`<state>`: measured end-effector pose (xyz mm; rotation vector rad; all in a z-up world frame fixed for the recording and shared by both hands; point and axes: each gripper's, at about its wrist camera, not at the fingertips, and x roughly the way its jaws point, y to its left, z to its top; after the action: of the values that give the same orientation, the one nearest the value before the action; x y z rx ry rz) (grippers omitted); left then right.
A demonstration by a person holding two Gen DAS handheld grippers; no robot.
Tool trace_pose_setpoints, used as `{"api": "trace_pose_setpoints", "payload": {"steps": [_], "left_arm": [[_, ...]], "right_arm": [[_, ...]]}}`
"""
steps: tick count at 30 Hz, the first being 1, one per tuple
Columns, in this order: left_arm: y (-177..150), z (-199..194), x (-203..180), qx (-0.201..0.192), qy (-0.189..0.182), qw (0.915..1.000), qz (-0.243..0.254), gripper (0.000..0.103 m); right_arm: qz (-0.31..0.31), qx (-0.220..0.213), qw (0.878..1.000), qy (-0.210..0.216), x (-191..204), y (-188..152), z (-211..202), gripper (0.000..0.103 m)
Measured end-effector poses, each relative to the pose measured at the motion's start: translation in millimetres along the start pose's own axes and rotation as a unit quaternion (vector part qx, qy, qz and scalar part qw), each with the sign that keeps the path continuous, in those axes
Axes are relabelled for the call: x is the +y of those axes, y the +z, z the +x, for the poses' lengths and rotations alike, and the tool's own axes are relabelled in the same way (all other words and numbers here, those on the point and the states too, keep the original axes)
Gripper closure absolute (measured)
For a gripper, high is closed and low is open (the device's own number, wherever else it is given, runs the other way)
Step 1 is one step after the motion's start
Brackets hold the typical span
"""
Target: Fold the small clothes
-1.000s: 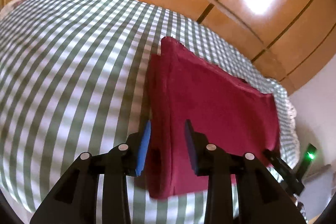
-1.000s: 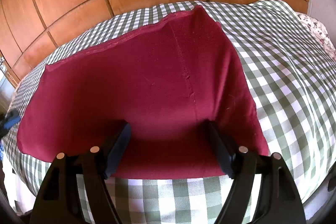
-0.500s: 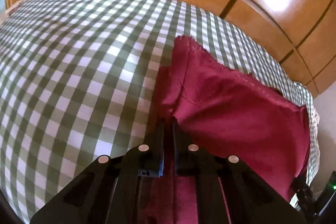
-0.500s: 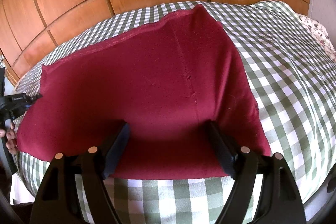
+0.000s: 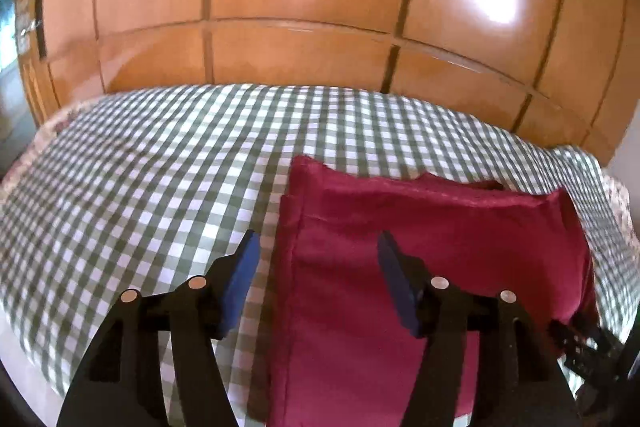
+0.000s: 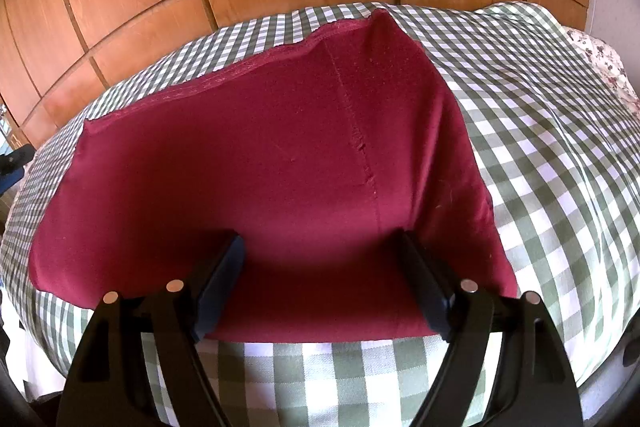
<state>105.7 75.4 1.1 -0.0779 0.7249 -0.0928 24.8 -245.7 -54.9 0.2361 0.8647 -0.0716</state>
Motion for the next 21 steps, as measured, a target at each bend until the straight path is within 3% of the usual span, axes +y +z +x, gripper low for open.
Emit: {"api": "trace_pose_setpoints", "payload": {"steps": [12, 21], "left_arm": [[-12, -9, -22, 0.0, 0.001, 0.9997, 0.026, 0.043], [-26, 13, -30, 0.034, -0.007, 0.9988, 0.036, 0.043]], "right_arm": [[0.0, -0.003, 1.0, 0.001, 1, -1, -1, 0.024], [-0.007, -0.003, 1.0, 0.002, 1, -3, 1, 0.021]]}}
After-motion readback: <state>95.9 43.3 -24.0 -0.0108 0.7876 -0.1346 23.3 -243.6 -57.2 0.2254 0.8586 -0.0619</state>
